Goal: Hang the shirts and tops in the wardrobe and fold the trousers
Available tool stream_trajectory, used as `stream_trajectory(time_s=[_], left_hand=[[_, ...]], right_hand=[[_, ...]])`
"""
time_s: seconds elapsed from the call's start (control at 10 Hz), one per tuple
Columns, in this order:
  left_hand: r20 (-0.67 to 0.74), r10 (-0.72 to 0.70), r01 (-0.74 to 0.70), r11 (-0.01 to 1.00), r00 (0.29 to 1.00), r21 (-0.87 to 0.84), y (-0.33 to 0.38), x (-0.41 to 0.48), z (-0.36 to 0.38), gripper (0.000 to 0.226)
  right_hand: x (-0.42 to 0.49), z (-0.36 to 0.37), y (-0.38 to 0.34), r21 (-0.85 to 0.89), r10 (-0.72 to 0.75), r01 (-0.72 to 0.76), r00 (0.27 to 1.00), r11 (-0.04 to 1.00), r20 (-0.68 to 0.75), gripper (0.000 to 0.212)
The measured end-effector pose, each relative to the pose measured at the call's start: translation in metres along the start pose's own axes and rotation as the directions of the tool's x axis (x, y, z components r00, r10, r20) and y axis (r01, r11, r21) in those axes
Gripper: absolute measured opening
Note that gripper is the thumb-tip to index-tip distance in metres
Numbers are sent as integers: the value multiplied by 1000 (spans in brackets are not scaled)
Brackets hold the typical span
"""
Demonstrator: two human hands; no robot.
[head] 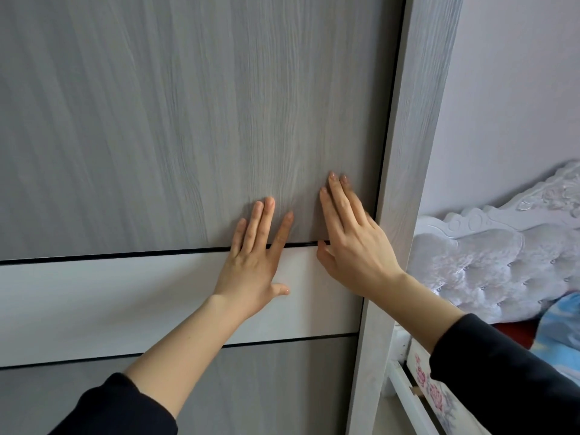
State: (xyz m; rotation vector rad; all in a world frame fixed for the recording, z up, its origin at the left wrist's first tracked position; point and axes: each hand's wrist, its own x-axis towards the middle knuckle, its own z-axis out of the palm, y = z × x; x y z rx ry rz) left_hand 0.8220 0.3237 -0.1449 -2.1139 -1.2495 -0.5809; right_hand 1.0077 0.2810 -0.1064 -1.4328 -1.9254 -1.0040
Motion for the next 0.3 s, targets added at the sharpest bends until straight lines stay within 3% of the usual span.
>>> stream_trajectory(time_s=[0.1, 0.2, 0.3], left_hand=[[-2, -9, 9, 1000, 1000, -11, 0, 1, -2, 150], [-33, 26, -28, 998, 999, -48, -5, 0, 4, 148], [-72, 3, -10, 996, 997, -93, -3, -1, 8, 142]], right_hand=[[-1, -6, -1, 129, 32, -34, 999, 991, 17, 73], [-4, -22, 4, 378, 100, -86, 995, 922, -17, 69], [-8, -63, 11, 680, 330, -213, 943, 702, -46, 63]])
